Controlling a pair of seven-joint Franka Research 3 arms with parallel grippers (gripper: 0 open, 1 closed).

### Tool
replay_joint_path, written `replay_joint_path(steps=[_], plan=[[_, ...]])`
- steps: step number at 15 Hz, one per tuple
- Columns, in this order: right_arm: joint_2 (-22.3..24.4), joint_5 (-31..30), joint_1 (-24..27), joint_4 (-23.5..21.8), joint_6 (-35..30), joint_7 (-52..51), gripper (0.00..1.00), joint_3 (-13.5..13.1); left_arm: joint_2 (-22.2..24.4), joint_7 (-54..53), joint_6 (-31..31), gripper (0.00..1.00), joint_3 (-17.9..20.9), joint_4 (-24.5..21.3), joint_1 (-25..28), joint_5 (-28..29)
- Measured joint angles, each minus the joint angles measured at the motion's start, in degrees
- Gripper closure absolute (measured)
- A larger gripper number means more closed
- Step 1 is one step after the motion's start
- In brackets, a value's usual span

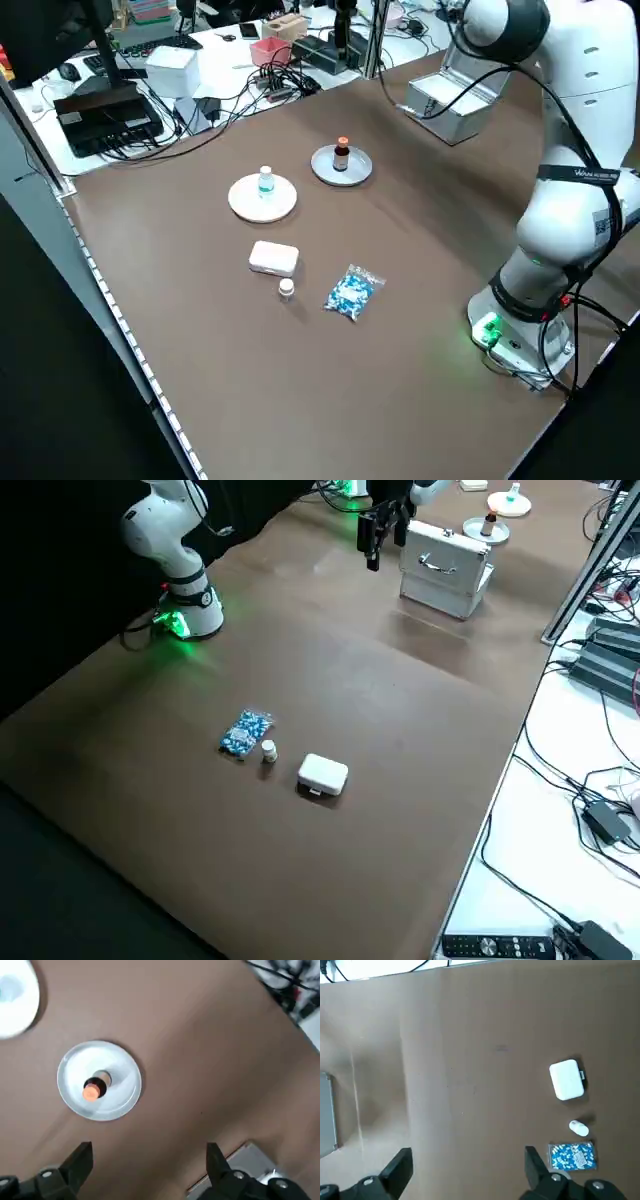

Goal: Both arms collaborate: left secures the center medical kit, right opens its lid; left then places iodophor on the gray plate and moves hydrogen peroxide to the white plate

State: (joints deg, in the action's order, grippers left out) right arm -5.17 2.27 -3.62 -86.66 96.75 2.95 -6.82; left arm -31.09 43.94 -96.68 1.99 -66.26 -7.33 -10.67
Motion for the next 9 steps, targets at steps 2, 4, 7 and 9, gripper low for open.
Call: replay_joint_path(steps=[2,4,7,9], plan=[[0.00,0.00,0.00,0.00,0.00,0.00,0.01,0.00,1.47,-7.05,-0.20,0.00,0.01,-0.03,-0.25,1.60],[0.00,0.00,0.00,0.00,0.00,0.00,0.01,-0.01,2.00,-14.03,-1.03,0.00,0.16,-0.06,0.03,2.29],[0.00,0.00,0.00,0.00,0.00,0.00,0.01,-0.02,2.24,-25.76,-1.71,0.00,0.47,-0.12,0.67,2.39],[0.00,0.00,0.01,0.00,-0.01,0.00,0.01,-0.05,2.27,-30.01,-2.25,0.00,0.52,-0.16,0.71,2.92]])
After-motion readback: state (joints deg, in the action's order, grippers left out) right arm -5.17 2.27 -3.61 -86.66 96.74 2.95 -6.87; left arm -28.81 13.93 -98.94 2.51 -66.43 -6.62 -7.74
